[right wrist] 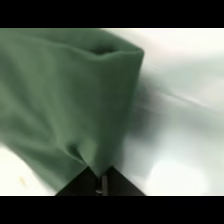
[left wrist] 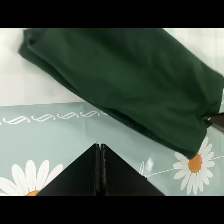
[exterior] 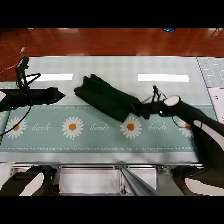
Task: Fold the shirts.
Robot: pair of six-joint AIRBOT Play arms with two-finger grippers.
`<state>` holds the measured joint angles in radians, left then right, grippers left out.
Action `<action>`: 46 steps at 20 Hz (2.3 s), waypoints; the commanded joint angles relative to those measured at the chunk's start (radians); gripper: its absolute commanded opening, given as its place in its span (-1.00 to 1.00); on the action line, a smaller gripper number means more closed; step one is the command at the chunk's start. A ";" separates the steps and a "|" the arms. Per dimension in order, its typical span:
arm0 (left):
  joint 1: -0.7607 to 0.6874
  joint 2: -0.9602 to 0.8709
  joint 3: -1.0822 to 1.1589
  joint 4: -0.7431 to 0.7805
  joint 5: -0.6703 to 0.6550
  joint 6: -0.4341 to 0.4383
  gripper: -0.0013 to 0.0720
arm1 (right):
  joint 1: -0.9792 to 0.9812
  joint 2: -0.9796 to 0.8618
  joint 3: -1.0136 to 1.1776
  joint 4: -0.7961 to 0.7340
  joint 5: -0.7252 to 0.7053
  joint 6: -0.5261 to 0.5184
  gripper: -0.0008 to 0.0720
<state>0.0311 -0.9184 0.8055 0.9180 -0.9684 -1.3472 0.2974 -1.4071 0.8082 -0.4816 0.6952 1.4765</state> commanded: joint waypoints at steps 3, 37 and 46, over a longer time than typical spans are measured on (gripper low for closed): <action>0.000 -0.016 0.000 -0.002 0.001 0.000 -0.90 | 0.003 -0.028 0.451 -0.259 0.143 0.048 -0.93; 0.000 -0.032 0.000 -0.055 0.274 0.038 -0.90 | -1.546 0.742 0.257 -1.284 1.151 0.187 0.14; 0.011 -0.135 0.308 -0.055 0.324 0.038 -0.90 | -1.433 0.459 0.610 -0.725 1.011 0.248 -0.44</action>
<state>0.0406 -1.0164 0.9680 0.8631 -0.6327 -1.3094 -1.2102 -0.8440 1.2770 -1.5009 1.7821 1.6917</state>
